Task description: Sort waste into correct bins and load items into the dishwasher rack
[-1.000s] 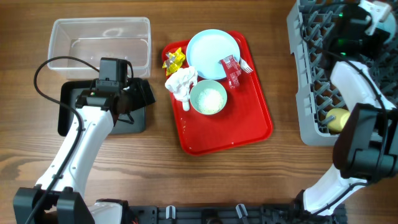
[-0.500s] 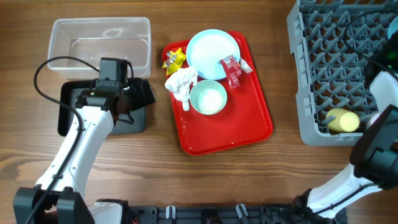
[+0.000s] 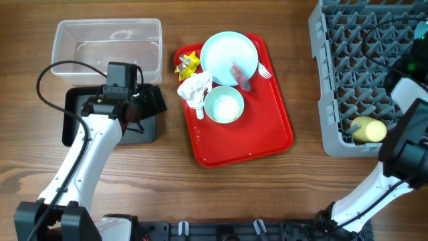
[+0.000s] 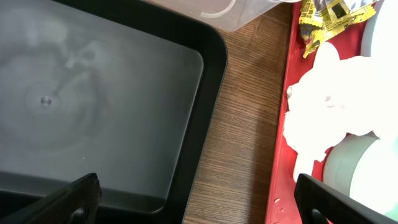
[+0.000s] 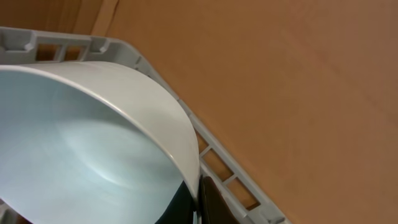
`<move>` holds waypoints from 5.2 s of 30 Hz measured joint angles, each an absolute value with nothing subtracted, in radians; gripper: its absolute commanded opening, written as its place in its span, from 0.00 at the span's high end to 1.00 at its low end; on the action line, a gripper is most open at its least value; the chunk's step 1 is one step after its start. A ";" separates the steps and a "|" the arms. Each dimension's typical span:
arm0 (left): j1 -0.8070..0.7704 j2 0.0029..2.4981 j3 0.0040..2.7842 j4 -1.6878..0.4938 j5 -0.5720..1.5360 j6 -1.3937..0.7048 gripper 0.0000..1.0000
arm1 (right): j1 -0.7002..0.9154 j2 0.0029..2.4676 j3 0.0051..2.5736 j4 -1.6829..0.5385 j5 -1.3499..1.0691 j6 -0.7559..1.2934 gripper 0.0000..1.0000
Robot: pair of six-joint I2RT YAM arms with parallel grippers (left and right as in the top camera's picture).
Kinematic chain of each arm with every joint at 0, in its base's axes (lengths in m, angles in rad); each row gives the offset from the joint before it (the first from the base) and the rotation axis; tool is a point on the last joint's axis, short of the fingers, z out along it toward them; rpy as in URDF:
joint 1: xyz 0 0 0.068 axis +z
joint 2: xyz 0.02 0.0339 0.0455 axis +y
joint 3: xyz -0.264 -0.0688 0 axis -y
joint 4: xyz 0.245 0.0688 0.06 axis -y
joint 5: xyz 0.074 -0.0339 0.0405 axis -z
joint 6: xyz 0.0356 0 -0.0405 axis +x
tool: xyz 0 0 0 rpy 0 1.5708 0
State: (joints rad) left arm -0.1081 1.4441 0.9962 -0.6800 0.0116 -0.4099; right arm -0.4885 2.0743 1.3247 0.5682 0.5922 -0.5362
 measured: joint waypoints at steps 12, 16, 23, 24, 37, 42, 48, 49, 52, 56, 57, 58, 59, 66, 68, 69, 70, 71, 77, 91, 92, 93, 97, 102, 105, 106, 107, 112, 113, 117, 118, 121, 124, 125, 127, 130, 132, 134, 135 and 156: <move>-0.108 1.444 0.996 -0.680 0.012 -0.410 0.00 | -0.490 2.076 1.326 0.456 0.619 -0.519 0.89; -0.108 1.444 0.996 -0.680 0.012 -0.410 0.00 | -0.490 2.078 1.326 0.424 0.629 -0.510 0.71; -0.108 1.444 0.996 -0.680 0.012 -0.410 0.00 | -0.461 2.088 1.326 0.304 0.663 -0.495 0.67; -0.108 1.444 0.996 -0.680 0.012 -0.410 0.00 | -0.456 2.088 1.326 0.285 0.673 -0.483 0.65; -0.108 1.444 0.996 -0.680 0.012 -0.410 0.00 | -0.360 2.049 1.340 -0.001 0.795 -0.278 0.30; -0.108 1.444 0.996 -0.680 0.012 -0.410 0.00 | -0.326 2.015 1.340 -0.081 0.746 -0.198 0.20; -0.108 1.444 0.996 -0.680 0.012 -0.410 0.00 | -0.292 1.924 1.340 -0.178 0.468 -0.097 0.12; -0.108 1.444 0.996 -0.680 0.012 -0.410 0.00 | -0.278 1.912 1.340 -0.187 0.421 -0.083 0.12; -0.108 1.444 0.996 -0.680 0.012 -0.410 0.00 | -0.258 1.873 1.340 -0.209 0.325 -0.059 0.11; -0.108 1.444 0.996 -0.680 0.012 -0.410 0.00 | -0.265 1.782 1.336 -0.293 0.162 -0.045 0.13; -0.108 1.444 0.996 -0.680 0.012 -0.410 0.00 | -0.266 1.762 1.335 -0.316 0.101 -0.045 0.21; -0.108 1.444 0.996 -0.680 0.012 -0.410 0.00 | -0.266 1.745 1.335 -0.339 0.031 -0.043 0.31; -0.108 1.445 0.996 -0.680 0.012 -0.410 0.00 | -0.266 1.728 1.335 -0.363 -0.060 -0.036 0.33; -0.108 1.446 0.996 -0.680 0.012 -0.410 0.00 | -0.211 1.714 1.335 -0.539 -0.371 0.031 0.29; -0.108 1.446 0.996 -0.680 0.012 -0.410 0.00 | -0.167 1.714 1.334 -0.584 -0.379 0.037 0.28; -0.108 1.446 0.996 -0.680 0.012 -0.410 0.00 | -0.148 1.714 1.334 -0.609 -0.383 0.039 0.28; -0.108 1.446 0.996 -0.680 0.012 -0.410 0.00 | -0.131 1.714 1.334 -0.629 -0.385 0.041 0.28; -0.108 1.446 0.996 -0.680 0.012 -0.410 0.00 | -0.111 1.714 1.334 -0.653 -0.385 0.042 0.28; -0.108 1.446 0.996 -0.680 0.012 -0.410 0.00 | -0.031 1.717 1.330 -0.780 -0.362 0.045 0.27; -0.108 1.446 0.996 -0.680 0.012 -0.410 0.00 | -0.022 1.752 1.264 -0.808 -0.269 0.077 0.27; -0.108 1.446 0.996 -0.680 0.012 -0.410 0.00 | -0.023 1.753 1.264 -0.808 -0.262 0.079 0.27; -0.108 1.446 0.996 -0.680 0.012 -0.410 0.00 | -0.023 1.753 1.264 -0.808 -0.253 0.080 0.27; -0.108 1.446 0.996 -0.680 0.012 -0.410 0.00 | -0.027 1.757 1.264 -0.808 -0.234 0.083 0.26; -0.108 1.446 0.996 -0.680 0.012 -0.410 0.00 | -0.027 1.757 1.274 -0.819 -0.234 0.082 0.24; -0.108 1.446 0.996 -0.680 0.012 -0.410 0.00 | -0.027 1.756 1.318 -0.826 -0.270 0.070 0.20; -0.108 1.446 0.996 -0.680 0.012 -0.410 0.00 | -0.020 1.754 1.343 -0.831 -0.285 0.066 0.18; -0.108 1.446 0.996 -0.680 0.012 -0.410 0.00 | -0.007 1.752 1.369 -0.838 -0.293 0.063 0.17; -0.108 1.446 0.996 -0.680 0.012 -0.410 0.00 | 0.195 1.737 1.433 -0.817 -0.277 0.071 0.18; -0.108 1.446 0.996 -0.680 0.012 -0.410 0.00 | 0.223 1.737 1.433 -0.804 -0.257 0.086 0.18; -0.108 1.446 0.996 -0.680 0.012 -0.410 0.00 | 0.397 1.737 1.433 -0.751 -0.161 0.174 0.23; -0.108 1.446 0.996 -0.680 0.012 -0.410 0.00 | 0.413 1.737 1.433 -0.752 -0.149 0.194 0.23; -0.108 1.446 0.996 -0.680 0.012 -0.410 0.00 | 0.412 1.737 1.433 -0.802 -0.119 0.244 0.24; -0.108 1.446 0.996 -0.680 0.012 -0.410 0.00 | 0.393 1.737 1.433 -0.873 -0.103 0.264 0.23; -0.108 1.446 0.996 -0.680 0.012 -0.410 0.00 | 0.382 1.737 1.433 -0.880 -0.103 0.265 0.23; -0.108 1.446 0.996 -0.677 0.012 -0.410 0.00 | 0.372 1.737 1.433 -0.886 -0.105 0.265 0.23; -0.108 1.446 0.997 -0.604 0.012 -0.411 0.00 | 0.353 1.737 1.433 -0.913 -0.115 0.265 0.22; -0.108 1.446 0.997 -0.586 0.024 -0.411 0.00 | 0.339 1.737 1.433 -0.929 -0.117 0.264 0.22; -0.108 1.446 0.997 -0.587 0.056 -0.414 0.00 | 0.310 1.737 1.433 -0.943 -0.130 0.260 0.22; -0.108 1.447 0.997 -0.584 0.076 -0.414 0.00 | 0.281 1.737 1.433 -0.944 -0.147 0.260 0.22; -0.813 1.760 1.149 -0.432 -0.076 -0.319 0.00 | -0.126 1.429 1.433 -1.066 -0.297 0.075 0.16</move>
